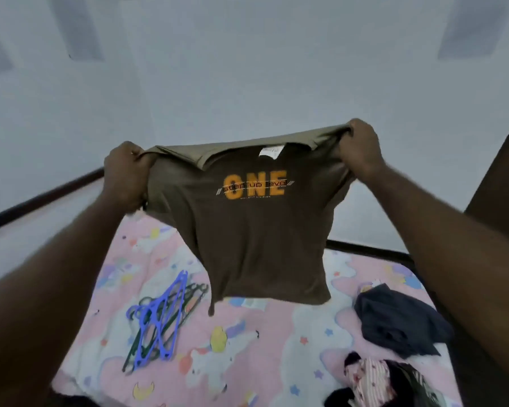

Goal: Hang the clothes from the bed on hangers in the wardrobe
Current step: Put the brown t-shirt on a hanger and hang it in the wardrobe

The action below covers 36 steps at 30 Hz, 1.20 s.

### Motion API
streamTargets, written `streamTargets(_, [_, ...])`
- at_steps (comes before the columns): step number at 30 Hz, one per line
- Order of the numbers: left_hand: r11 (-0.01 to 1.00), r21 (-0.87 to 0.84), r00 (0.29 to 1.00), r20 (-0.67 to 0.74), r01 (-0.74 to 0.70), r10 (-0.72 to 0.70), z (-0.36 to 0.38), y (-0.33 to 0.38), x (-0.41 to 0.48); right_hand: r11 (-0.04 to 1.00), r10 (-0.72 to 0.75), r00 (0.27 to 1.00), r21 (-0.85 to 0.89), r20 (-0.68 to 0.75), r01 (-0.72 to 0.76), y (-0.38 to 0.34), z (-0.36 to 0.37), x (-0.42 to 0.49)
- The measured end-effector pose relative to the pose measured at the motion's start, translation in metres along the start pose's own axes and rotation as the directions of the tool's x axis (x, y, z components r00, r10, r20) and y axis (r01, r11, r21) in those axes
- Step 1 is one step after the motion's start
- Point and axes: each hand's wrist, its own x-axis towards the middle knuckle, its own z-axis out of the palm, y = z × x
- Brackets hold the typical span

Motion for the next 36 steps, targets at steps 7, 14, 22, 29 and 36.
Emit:
streamTargets(7, [0.973,0.194,0.688,0.689,0.129,-0.228,0.064,-0.122,-0.225,0.782,0.068,0.690,-0.468,0.721,0.412,0.205,0.028,-0.218])
streamTargets(14, [0.838,0.507,0.364,0.756,0.202,-0.545,0.099,-0.156,-0.377,0.724,0.445,0.368,-0.570,0.816,0.389,0.353,0.063,-0.352])
streamTargets(22, [0.672,0.601,0.353,0.573,0.434,-0.740,0.115,-0.130,-0.433,0.951,0.098,0.205,-0.152,0.974,0.268,0.351,0.092,-0.362])
streamTargets(29, [0.692,0.109,0.633,0.326,0.713,-0.703,0.121,-0.084,-0.313,0.908,0.372,0.519,-0.186,0.769,-0.375,0.244,0.109,-0.217])
streamTargets(36, [0.755,-0.267,0.798,0.115,0.598,-0.592,0.081,-0.088,-0.297,0.950,0.309,0.843,-0.179,0.440,-0.255,0.185,0.054,-0.235])
